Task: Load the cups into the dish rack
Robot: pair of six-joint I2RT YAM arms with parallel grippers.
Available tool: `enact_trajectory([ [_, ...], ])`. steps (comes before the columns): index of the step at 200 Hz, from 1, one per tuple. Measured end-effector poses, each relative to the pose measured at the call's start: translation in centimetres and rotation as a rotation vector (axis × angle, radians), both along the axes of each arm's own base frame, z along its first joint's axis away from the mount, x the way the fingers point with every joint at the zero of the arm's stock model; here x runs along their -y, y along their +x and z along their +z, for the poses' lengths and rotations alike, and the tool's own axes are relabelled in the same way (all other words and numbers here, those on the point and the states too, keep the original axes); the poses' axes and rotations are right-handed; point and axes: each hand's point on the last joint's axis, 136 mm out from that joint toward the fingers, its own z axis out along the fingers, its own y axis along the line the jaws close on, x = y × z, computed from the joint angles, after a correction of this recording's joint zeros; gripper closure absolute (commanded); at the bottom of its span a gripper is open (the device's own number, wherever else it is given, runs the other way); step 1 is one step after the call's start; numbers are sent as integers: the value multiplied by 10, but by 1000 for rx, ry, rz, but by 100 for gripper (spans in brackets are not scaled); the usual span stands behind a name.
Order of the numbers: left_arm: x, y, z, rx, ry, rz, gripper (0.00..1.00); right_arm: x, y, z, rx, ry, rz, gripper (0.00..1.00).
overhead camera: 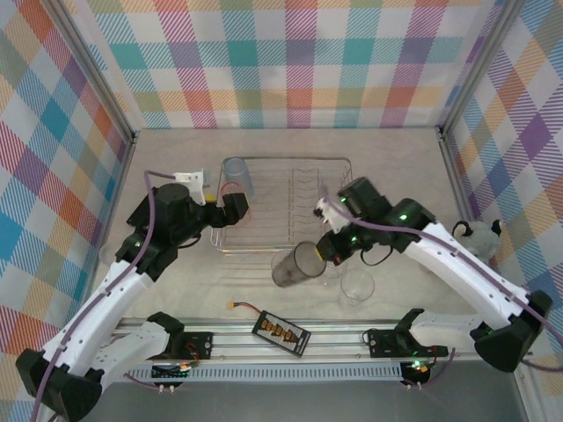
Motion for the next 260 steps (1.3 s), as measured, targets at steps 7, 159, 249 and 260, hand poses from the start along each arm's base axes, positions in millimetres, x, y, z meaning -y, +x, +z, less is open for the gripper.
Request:
enact_trajectory([
  [7, 6, -5, 10, 38, -36, -43, 0, 1, 7, 11, 1, 66, -30, 100],
  [159, 87, -46, 74, 117, -367, -620, 0, -26, 54, 98, -164, 726, 6, 100],
  [249, 87, -63, 77, 113, -370, -688, 4, -26, 74, 93, -196, 757, 22, 100],
  [260, 87, -64, 77, 111, -368, -686, 5, -27, 75, 92, -205, 760, 30, 100],
])
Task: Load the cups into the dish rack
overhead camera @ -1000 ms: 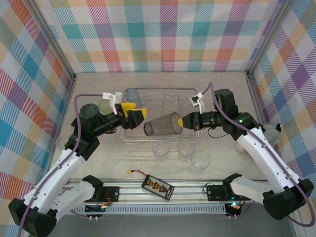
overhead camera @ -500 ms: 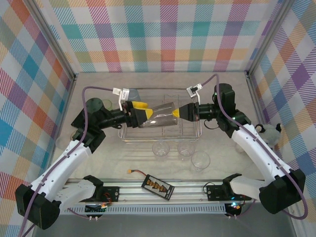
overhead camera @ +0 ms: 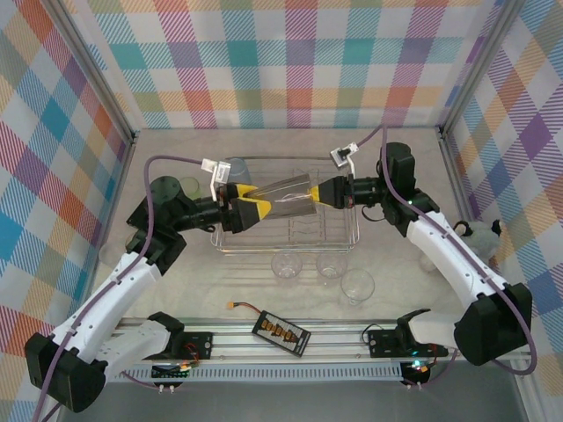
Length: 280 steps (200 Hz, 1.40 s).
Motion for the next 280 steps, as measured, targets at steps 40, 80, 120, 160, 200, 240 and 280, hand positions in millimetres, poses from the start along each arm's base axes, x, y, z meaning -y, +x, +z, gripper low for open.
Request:
enact_trajectory([
  [40, -1, 1, -5, -21, 11, 4, 4, -2, 4, -3, -15, 5, 15, 100],
  [80, -1, 2, -6, -21, 16, 8, 0, -3, 6, -6, -29, 3, 13, 100],
  [120, -3, 0, -10, -6, 31, 16, 0, -3, 7, -4, -20, 11, 13, 100],
  [160, -5, -4, -19, 0, 32, 15, 0, -3, 7, -7, -29, 18, 14, 100],
  [200, -4, -5, -19, -6, 12, 11, 4, -2, 8, -7, -34, 21, 8, 100],
  [240, -4, -2, -19, -23, 3, 14, 20, -2, 8, -7, -36, 23, 10, 99],
  [280, -4, 0, -24, -37, 24, 26, 49, -2, 8, -12, -47, 10, 13, 77],
])
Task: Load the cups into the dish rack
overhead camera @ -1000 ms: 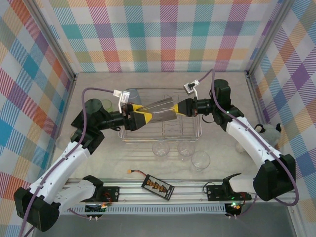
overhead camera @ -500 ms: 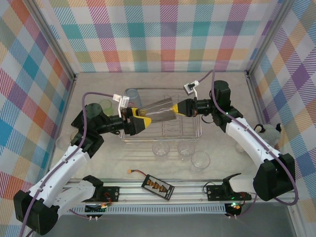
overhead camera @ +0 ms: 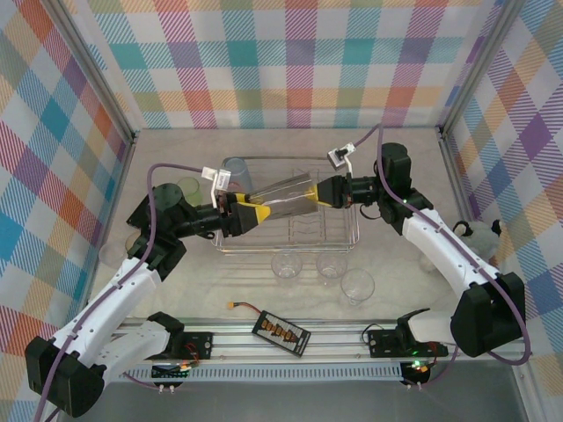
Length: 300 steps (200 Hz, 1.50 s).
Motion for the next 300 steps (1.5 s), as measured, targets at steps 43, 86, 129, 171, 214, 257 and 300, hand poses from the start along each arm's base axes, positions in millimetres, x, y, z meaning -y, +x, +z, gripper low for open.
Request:
enact_trajectory([
  [43, -6, 13, -15, -34, 82, 93, 80, 2, 10, -8, 0, -68, -69, 37],
  [86, -32, 34, -32, -100, 257, 300, 85, 44, 54, -53, -83, -405, -425, 29],
  [129, -65, 39, -43, -221, 519, 444, 91, 108, 50, -101, -159, -641, -680, 29],
  [171, -72, 29, -78, -363, 730, 420, 93, 129, 40, -77, -67, -644, -795, 29],
  [214, -80, 35, -107, -499, 901, 464, 96, 132, 38, -85, -91, -674, -796, 29],
  [257, -78, 42, -129, -562, 986, 506, 97, 134, 37, -87, -102, -684, -796, 29],
  [300, -78, 48, -148, -597, 1050, 526, 96, 135, 33, -90, -107, -702, -784, 29],
])
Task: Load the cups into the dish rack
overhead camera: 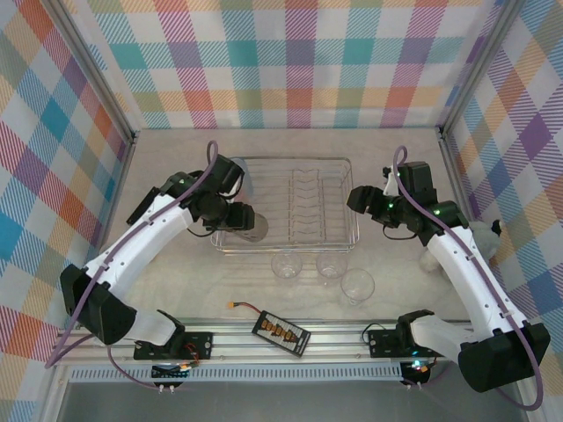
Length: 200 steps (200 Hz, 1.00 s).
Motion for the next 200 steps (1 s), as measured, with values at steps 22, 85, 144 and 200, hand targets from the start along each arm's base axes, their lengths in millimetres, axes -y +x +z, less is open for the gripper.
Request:
enact_trajectory([
  [22, -4, 4, -8, -10, 40, 17, 95, 0, -1, 0, -3, -1, 1, 29],
  [85, -19, 6, -38, -95, 189, 28, 92, -3, -2, 0, -6, 10, 17, 30],
  [144, -22, 11, -48, -130, 253, 13, 87, -13, -9, -1, -25, 23, 103, 30],
  [200, -22, 17, -49, -152, 298, -8, 60, -22, -16, -15, -114, 35, 175, 30],
])
